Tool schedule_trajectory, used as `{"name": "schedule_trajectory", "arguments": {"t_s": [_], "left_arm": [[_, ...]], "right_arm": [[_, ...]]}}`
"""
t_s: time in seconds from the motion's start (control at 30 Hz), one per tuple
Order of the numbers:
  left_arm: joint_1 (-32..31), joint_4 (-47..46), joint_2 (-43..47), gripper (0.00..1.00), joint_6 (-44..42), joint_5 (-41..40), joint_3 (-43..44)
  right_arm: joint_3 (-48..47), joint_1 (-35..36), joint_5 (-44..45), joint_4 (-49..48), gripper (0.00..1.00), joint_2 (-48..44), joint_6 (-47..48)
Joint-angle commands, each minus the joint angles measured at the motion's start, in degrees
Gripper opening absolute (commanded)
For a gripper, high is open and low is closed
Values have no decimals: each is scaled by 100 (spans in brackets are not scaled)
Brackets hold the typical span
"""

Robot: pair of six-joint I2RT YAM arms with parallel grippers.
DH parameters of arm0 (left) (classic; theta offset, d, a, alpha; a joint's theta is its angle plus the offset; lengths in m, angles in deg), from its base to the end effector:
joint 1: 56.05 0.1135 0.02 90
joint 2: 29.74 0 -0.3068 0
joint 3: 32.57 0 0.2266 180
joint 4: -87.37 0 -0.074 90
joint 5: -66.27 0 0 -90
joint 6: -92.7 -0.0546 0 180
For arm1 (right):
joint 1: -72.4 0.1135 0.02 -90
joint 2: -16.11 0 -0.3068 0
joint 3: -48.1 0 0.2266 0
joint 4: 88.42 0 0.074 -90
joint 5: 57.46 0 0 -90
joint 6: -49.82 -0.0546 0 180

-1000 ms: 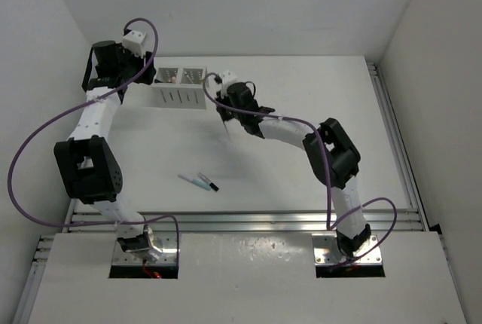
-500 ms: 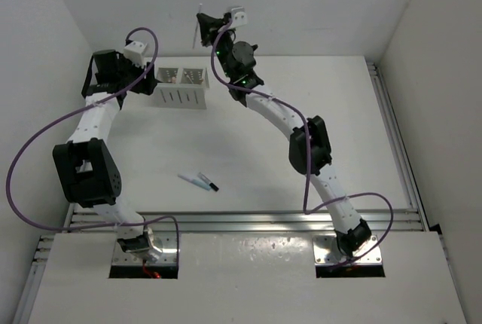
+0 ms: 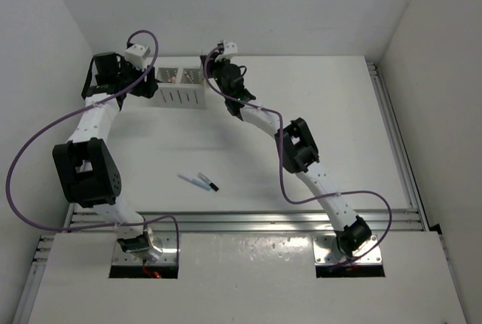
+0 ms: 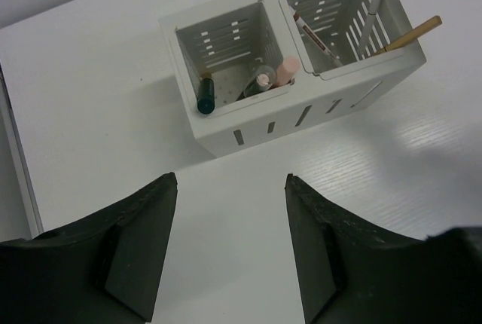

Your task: Organize the makeup

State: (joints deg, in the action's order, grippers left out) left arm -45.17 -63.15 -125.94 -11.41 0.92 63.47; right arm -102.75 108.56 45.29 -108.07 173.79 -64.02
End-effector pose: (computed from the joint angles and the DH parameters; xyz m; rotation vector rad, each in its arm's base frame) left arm 0.3845 0.0507 0.3567 0.3143 2.0172 -0.1772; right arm 0.5342 0.3755 0.2313 0.0439 1.3896 0.7295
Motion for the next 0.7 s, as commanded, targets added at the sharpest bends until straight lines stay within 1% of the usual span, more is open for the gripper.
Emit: {"name": "schedule_trajectory", "arguments": {"t_s": [0.0, 0.03, 0.07, 0.13, 0.17, 0.23, 0.27, 0.33, 0.37, 0.4, 0.43, 0.47, 0.5, 0.53, 0.57, 0.6, 0.67], "left_arm": [[55, 46, 163, 65, -22, 155, -106], [55, 98, 163, 65, -22, 155, -106], [55, 168, 163, 65, -22, 155, -106], [55, 291, 216, 65, -214, 295, -106], [55, 501, 216, 65, -415, 391, -36], [55, 748, 216, 65, -662, 795, 35], [-14, 1088, 216, 65, -1055, 1127, 166], [-111, 1616, 216, 65, -1688, 1471, 307], [-190, 2515, 216, 65, -2788, 1656, 394], [-365, 3099, 216, 65, -3530, 1927, 595], [-480, 3740, 216, 65, -4338, 1982, 676], [-603, 4355, 216, 67, -5129, 1983, 677], [-856, 5432, 216, 67, -6459, 1905, 677], [-981, 5843, 216, 67, -6899, 1756, 677], [-1104, 6047, 216, 67, -7051, 1702, 590], [-1244, 6049, 216, 67, -6896, 1702, 484], [-1657, 6049, 355, 67, -6824, 1579, 159]], "right_arm": [[-11, 75, -317, -375, 0, -142, -78], [6, 119, -370, -384, 1, -159, -17], [137, 110, -379, -410, 11, -203, -25], [217, 137, -572, -376, 38, -369, 71], [348, 137, -616, -402, 52, -431, 124], [515, 128, -669, -463, 59, -650, 308], [612, 119, -721, -516, 62, -765, 457], [839, 128, -774, -542, 68, -949, 651], [1094, 128, -861, -656, 74, -1037, 722], [1244, 137, -888, -709, 76, -1238, 809], [1585, 137, -906, -805, 80, -1501, 845], [1745, 137, -871, -885, 87, -1800, 889], [2121, 128, -828, -903, 91, -1959, 898], [2455, 137, -836, -825, 96, -2292, 907], [2615, 137, -871, -650, 100, -2460, 933], [2947, 119, -888, -491, 100, -2827, 968], [3459, 119, -871, 209, 100, -3601, 1021]]}}
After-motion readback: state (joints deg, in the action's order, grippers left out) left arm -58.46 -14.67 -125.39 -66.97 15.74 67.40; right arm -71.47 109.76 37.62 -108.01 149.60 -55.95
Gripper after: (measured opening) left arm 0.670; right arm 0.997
